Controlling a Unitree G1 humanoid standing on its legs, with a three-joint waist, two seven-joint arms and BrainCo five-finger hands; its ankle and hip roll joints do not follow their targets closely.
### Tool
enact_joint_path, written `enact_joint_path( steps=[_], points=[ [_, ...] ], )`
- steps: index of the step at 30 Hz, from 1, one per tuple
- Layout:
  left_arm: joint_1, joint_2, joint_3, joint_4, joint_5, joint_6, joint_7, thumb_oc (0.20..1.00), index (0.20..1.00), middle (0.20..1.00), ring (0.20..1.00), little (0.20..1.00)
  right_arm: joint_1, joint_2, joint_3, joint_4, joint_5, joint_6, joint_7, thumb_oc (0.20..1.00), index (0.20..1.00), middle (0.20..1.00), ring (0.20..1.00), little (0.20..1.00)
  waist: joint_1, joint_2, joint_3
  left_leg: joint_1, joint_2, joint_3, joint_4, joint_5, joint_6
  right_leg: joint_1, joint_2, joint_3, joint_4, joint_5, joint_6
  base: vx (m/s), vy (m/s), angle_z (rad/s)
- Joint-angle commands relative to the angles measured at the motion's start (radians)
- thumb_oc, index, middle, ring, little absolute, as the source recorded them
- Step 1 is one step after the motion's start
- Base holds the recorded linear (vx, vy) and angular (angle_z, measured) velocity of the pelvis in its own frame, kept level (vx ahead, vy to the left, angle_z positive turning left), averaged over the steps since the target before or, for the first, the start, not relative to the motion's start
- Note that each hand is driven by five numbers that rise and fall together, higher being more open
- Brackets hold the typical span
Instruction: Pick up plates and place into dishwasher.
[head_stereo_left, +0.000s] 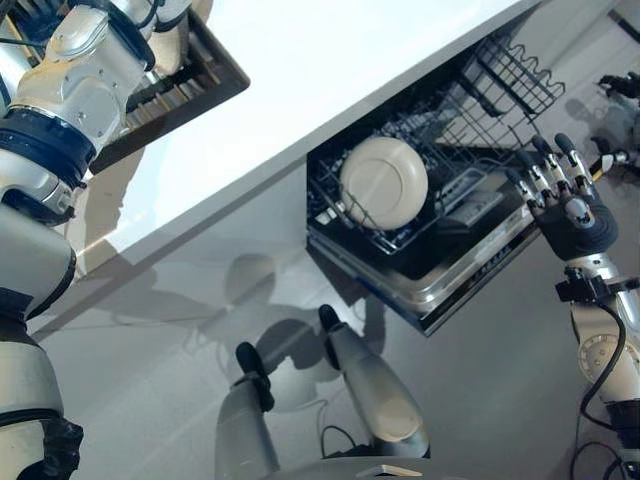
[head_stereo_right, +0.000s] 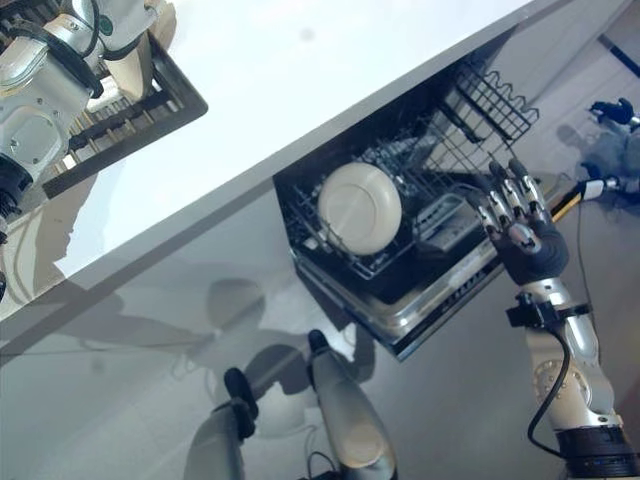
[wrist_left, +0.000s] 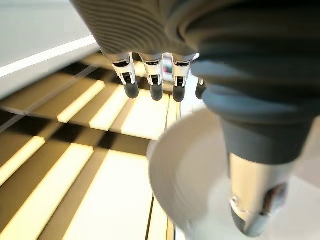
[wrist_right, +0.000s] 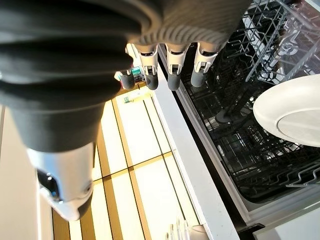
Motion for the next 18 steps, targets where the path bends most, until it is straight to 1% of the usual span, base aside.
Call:
enact_joint_path(
  steps=[1,5,10,15,18],
  points=[
    [-0.122,0.048,0.009,0.077,0.013,0.056,-0.064,0.2,0.2,0.2,0.2,0.2,-0.079,-0.01,-0.031,0.006,0.045,-0.084,0.009,1.0,1.0,1.0,1.0,1.0,-0.033,-0.006,0.012,-0.026,0.039,0.006,-0.044,0.016,0.029,-0.02,-0.027,-0.025,-0.065,0.054,0.037,-0.02,-0.019,-0.04],
    [-0.126,0.05,-0.008,0.13,-0.01,0.065,-0.026,0.2,0.2,0.2,0.2,0.2,-0.086,-0.015,-0.039,0.019,0.062,-0.087,0.015,1.0,1.0,1.0,1.0,1.0,-0.035,-0.01,0.004,-0.028,0.041,0.013,-0.057,0.023,0.028,-0.02,-0.03,-0.03,-0.079,0.058,0.032,-0.02,-0.024,-0.07],
    [-0.122,0.053,-0.004,0.135,0.004,0.056,0.016,0.2,0.2,0.2,0.2,0.2,-0.078,-0.011,-0.044,0.007,0.071,-0.087,0.004,1.0,1.0,1.0,1.0,1.0,-0.033,-0.016,-0.008,-0.034,0.046,0.016,-0.064,0.026,0.028,-0.021,-0.028,-0.036,-0.089,0.059,0.029,-0.01,-0.016,-0.02],
    [-0.118,0.063,-0.005,0.146,-0.003,0.049,0.066,0.2,0.2,0.2,0.2,0.2,-0.071,-0.001,-0.047,0.0,0.068,-0.084,0.003,1.0,1.0,1.0,1.0,1.0,-0.031,-0.011,-0.016,-0.037,0.05,0.017,-0.07,0.028,0.028,-0.019,-0.03,-0.043,-0.095,0.058,0.027,0.0,0.0,0.0],
    [-0.114,0.069,-0.007,0.133,-0.019,0.046,0.077,0.2,0.2,0.2,0.2,0.2,-0.07,-0.001,-0.048,-0.006,0.062,-0.086,0.0,1.0,1.0,1.0,1.0,1.0,-0.029,-0.005,-0.016,-0.04,0.05,0.015,-0.072,0.031,0.028,-0.019,-0.032,-0.046,-0.096,0.057,0.027,0.0,0.0,0.0]
  ],
)
